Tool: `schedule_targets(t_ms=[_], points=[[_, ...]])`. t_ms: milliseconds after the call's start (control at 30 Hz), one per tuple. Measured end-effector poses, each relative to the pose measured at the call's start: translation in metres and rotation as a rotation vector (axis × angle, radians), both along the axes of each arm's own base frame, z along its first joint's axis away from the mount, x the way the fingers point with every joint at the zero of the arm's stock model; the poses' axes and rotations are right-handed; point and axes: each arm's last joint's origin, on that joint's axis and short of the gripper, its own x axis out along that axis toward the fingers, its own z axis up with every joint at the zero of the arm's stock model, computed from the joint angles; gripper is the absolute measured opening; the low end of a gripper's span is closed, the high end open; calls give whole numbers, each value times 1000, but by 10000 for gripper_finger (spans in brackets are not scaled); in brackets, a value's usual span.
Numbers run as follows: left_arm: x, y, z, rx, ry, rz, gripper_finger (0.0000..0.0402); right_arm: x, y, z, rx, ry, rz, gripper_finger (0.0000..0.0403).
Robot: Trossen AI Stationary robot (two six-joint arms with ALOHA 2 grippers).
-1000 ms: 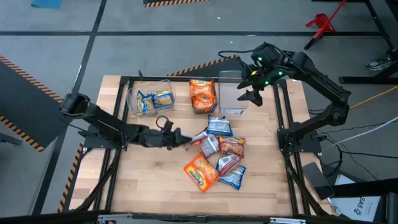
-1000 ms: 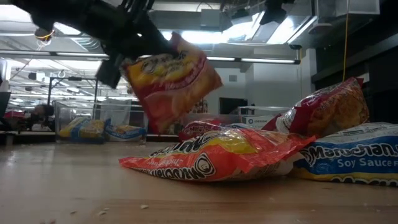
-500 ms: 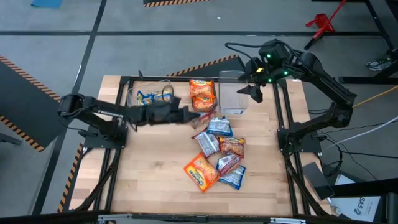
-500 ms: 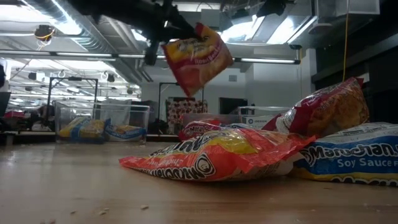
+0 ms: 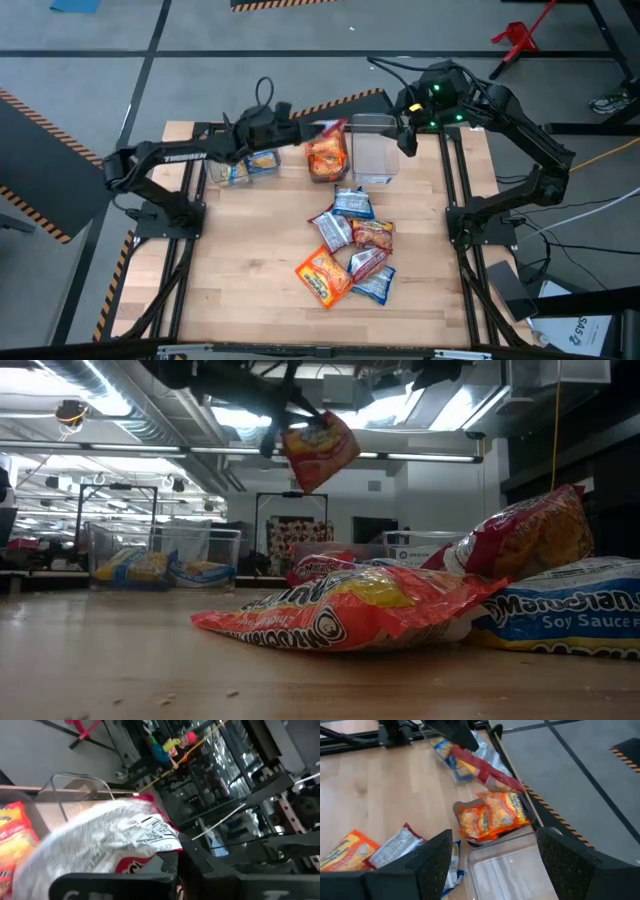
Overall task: Sort Maruchan noodles
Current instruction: Put the red noodle pack into the right transparent bin
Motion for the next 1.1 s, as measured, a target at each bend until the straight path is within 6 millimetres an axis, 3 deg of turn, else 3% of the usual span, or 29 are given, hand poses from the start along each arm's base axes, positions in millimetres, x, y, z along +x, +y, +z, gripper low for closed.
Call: schedule_targets(t_ms=[333, 600, 867, 1100], points=[[56, 53, -6, 29, 31, -122, 0, -4, 1, 2, -21, 2, -51, 278], [105, 80, -11, 44, 0, -244, 0, -4, 1, 2, -14, -1, -59, 278], [146, 83, -31, -25, -19, -369, 0, -4, 1, 2, 1, -6, -74, 278], [165, 73, -56, -110, 6, -422, 0, -4, 1, 2, 1, -6, -74, 278]])
